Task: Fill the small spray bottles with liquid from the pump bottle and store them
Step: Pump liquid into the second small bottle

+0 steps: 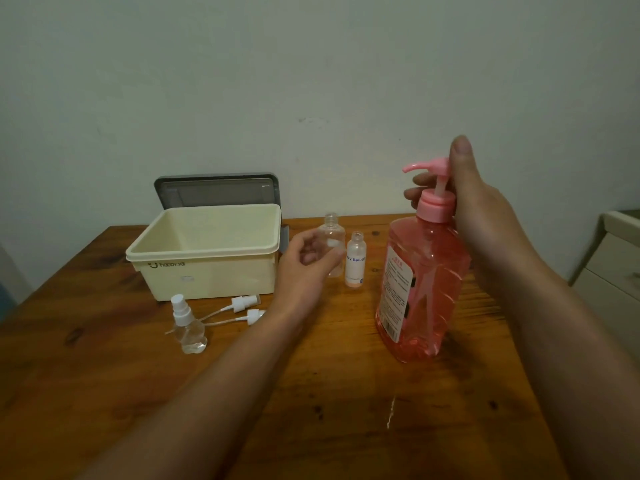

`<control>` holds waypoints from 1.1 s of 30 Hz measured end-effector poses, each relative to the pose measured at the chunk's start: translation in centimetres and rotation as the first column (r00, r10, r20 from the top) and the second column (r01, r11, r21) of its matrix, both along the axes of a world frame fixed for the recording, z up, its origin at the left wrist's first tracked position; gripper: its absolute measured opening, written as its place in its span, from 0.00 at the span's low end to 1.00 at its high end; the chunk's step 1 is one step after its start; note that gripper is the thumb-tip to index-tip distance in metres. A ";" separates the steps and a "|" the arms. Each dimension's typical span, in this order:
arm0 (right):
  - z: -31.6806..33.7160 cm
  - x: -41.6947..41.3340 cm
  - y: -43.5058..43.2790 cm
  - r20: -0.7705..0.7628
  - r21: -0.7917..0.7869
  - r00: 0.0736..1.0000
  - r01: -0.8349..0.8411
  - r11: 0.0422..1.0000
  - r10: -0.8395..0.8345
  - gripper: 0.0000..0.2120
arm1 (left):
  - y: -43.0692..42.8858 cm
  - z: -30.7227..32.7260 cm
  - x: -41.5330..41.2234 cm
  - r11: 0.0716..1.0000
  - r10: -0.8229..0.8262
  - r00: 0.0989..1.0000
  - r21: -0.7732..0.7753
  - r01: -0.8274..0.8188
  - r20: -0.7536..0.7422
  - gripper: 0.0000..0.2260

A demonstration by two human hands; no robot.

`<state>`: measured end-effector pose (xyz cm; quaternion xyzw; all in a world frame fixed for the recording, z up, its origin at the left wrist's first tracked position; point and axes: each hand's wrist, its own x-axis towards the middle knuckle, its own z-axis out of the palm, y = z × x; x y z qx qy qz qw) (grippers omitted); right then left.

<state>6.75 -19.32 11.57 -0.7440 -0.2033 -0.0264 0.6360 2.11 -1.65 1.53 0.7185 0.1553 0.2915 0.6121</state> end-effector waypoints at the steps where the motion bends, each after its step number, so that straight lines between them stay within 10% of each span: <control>1: -0.1 0.1 0.0 -0.021 -0.004 1.000 -0.012 1.000 0.012 0.30 | -0.3 0.6 -0.3 1.000 -0.024 0.999 0.007 0.024 0.027 0.22; 33: 0.7 1.3 0.1 -0.241 0.109 0.942 -0.211 0.971 0.232 0.25 | -3.4 5.2 -0.9 0.947 -0.317 0.923 0.013 0.322 0.216 0.18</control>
